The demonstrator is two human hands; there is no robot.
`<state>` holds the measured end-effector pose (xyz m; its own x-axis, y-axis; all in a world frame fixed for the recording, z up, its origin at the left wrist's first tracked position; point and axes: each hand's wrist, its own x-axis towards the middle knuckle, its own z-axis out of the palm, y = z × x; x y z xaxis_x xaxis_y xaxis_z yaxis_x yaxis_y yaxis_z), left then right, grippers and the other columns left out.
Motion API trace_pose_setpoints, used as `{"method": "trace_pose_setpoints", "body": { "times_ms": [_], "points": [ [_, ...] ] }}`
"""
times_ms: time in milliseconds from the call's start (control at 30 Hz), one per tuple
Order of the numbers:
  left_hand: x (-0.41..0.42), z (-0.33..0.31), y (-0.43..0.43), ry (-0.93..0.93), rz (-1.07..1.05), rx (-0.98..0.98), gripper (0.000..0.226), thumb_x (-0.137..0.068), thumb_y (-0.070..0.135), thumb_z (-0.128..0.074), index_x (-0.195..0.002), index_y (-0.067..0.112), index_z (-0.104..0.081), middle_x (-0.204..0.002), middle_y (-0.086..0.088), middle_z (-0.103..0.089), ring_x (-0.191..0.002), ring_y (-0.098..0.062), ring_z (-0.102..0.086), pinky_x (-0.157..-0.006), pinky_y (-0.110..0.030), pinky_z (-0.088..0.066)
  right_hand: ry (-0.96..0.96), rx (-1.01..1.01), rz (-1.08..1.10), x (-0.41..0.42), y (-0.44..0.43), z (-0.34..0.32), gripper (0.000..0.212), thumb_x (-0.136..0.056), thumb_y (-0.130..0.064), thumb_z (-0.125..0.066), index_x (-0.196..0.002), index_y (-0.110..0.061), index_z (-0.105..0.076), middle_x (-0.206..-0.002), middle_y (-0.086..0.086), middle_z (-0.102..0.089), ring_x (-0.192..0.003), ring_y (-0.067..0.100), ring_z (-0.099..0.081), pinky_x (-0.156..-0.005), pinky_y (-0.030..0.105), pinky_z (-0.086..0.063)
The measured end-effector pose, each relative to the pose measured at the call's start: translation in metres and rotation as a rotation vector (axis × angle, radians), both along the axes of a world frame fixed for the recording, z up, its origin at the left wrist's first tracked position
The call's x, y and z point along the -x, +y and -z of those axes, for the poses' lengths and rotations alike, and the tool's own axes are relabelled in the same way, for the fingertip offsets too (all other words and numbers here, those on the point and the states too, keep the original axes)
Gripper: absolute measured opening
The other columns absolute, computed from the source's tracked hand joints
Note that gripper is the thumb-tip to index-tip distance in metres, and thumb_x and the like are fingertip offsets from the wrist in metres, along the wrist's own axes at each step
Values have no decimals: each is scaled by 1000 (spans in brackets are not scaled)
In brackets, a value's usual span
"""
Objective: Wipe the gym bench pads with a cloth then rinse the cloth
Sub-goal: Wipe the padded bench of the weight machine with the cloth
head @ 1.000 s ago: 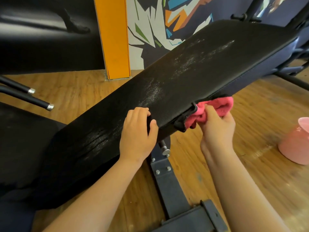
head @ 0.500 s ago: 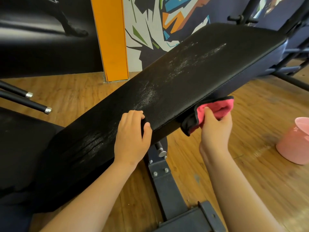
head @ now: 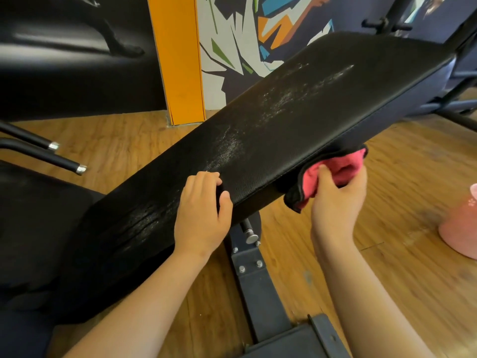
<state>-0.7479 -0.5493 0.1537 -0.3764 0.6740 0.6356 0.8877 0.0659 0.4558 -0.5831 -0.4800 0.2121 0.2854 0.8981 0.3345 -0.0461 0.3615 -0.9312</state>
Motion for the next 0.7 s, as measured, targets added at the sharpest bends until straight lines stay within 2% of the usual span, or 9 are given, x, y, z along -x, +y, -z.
{"method": "trace_pose_setpoints", "body": {
  "times_ms": [133, 233, 333, 433, 600, 700],
  "points": [
    [0, -1, 1, 9, -5, 17, 32, -93, 33, -34, -104, 12, -55, -106, -2, -58, -100, -13, -51, -78, -24, -45, -201, -53, -31, 21, -20, 15, 23, -91, -11, -56, -82, -27, -41, -80, 0, -49, -72, 11, -46, -64, 20, -36],
    [0, -1, 1, 14, -4, 20, 32, -93, 33, -34, -105, 12, -55, -107, -1, -57, -100, -13, -50, -78, -24, -43, -345, -141, -136, 24, -33, 23, 19, -89, -7, -59, -88, -20, -46, -83, 0, -47, -72, 3, -43, -64, 12, -35],
    [2, 0, 1, 14, -7, 23, 32, -93, 34, -35, -106, 12, -55, -108, -1, -57, -100, -13, -50, -79, -23, -42, -447, -238, -151, 9, -20, 16, 26, -85, 2, -58, -92, -21, -47, -87, 2, -49, -78, -4, -44, -67, 7, -34],
    [1, 1, 2, 15, -14, 27, 32, -93, 34, -36, -106, 12, -56, -108, -2, -58, -100, -13, -50, -78, -22, -43, -440, -275, -90, -5, -1, 7, 25, -84, 0, -56, -93, -21, -46, -89, 5, -48, -79, -2, -43, -68, 13, -34],
    [1, 1, 1, 18, -15, 22, 30, -93, 32, -38, -104, 12, -56, -107, -4, -59, -99, -17, -53, -76, -29, -50, -458, -282, -88, -8, 2, 4, 25, -87, 2, -56, -95, -21, -48, -89, 2, -48, -78, -4, -44, -67, 7, -34],
    [0, -2, 1, 42, -8, 33, 29, -93, 30, -38, -104, 10, -56, -107, -4, -59, -98, -18, -53, -75, -32, -53, -431, -282, -6, -11, 9, 0, 19, -89, 0, -53, -96, -17, -49, -91, 1, -47, -79, -3, -43, -70, 8, -34]
  ]
}}
